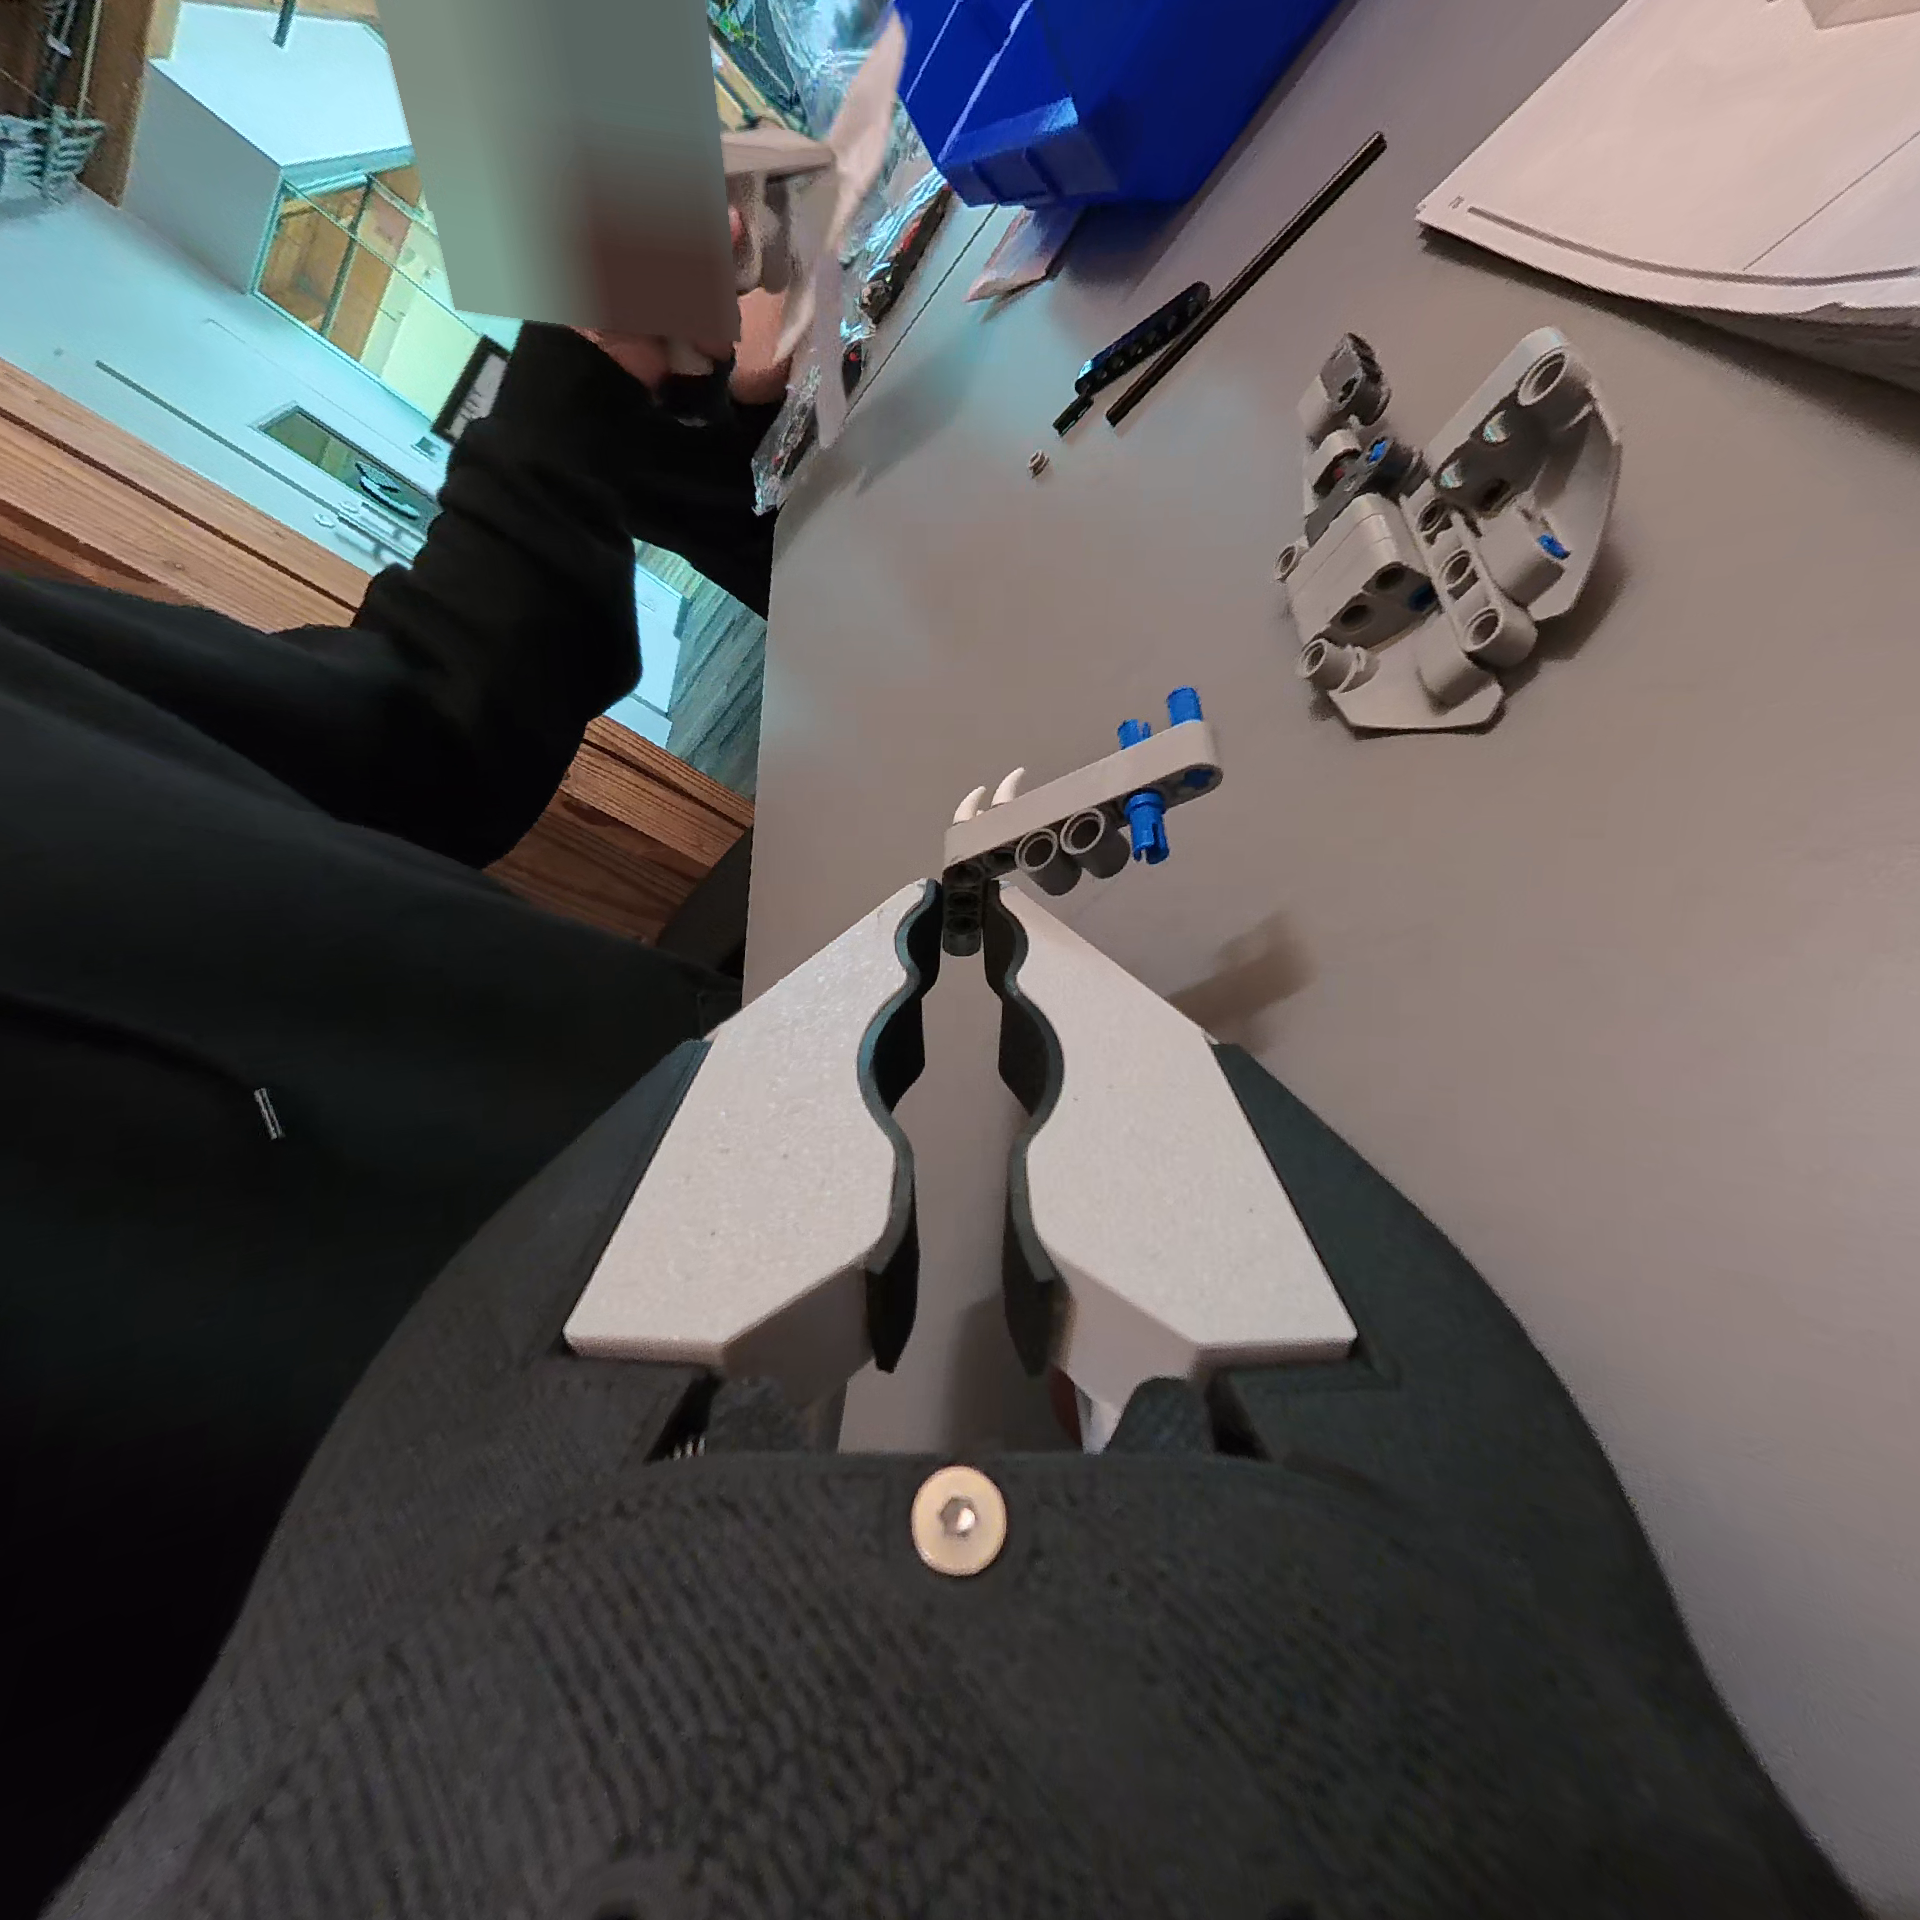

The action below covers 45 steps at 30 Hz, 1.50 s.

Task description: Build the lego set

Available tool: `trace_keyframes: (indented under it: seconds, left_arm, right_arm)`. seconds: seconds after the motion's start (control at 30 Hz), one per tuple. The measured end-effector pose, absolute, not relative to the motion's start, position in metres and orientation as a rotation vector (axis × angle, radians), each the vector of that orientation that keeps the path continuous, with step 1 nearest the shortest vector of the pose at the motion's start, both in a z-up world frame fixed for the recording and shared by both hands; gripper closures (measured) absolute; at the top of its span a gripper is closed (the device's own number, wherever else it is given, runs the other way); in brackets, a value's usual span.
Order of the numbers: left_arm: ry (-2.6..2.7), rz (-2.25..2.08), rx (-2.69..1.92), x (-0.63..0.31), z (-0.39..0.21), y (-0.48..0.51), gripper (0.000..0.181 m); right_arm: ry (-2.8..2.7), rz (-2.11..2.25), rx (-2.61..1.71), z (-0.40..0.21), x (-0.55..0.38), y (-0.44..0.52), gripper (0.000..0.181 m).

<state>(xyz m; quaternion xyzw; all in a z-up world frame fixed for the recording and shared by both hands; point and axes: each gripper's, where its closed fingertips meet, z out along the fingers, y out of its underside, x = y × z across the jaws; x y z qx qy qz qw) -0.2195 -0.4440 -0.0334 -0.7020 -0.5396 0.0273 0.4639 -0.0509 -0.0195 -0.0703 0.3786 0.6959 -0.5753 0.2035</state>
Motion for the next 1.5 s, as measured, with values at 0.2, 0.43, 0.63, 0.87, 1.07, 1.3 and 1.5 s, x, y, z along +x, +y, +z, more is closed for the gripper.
trace_keyframes:
  seconds: [0.2,0.43,0.63,0.87,1.07,1.3,1.5]
  left_arm:
    - [-1.271,0.826,-2.02,-0.246,0.004,-0.422,0.129]
    - [-0.343,0.411,-2.317,-0.189,-0.001,-0.096,0.112]
    - [0.122,0.282,-2.606,-0.208,-0.077,0.029,0.107]
    - [0.306,-0.013,-2.706,-0.194,-0.113,0.063,0.104]
    - [0.332,0.026,-2.749,-0.191,-0.11,0.057,0.136]
    - [0.328,-0.088,-2.633,-0.196,-0.065,0.072,0.174]
    - [0.418,0.168,-2.62,-0.226,-0.011,0.076,0.181]
  right_arm:
    - [2.063,-1.607,1.085,-0.074,-0.042,-0.015,0.175]
    - [2.237,-1.594,1.147,-0.082,-0.038,-0.008,0.175]
    - [2.294,-1.561,1.155,-0.086,-0.02,-0.001,0.175]
    - [2.35,-1.666,1.178,-0.076,0.002,0.01,0.175]
    - [2.291,-1.642,1.153,-0.077,0.004,0.01,0.176]
    - [2.285,-1.62,1.12,-0.079,0.0,0.01,0.176]
    - [2.262,-1.653,1.124,-0.075,-0.001,0.011,0.176]
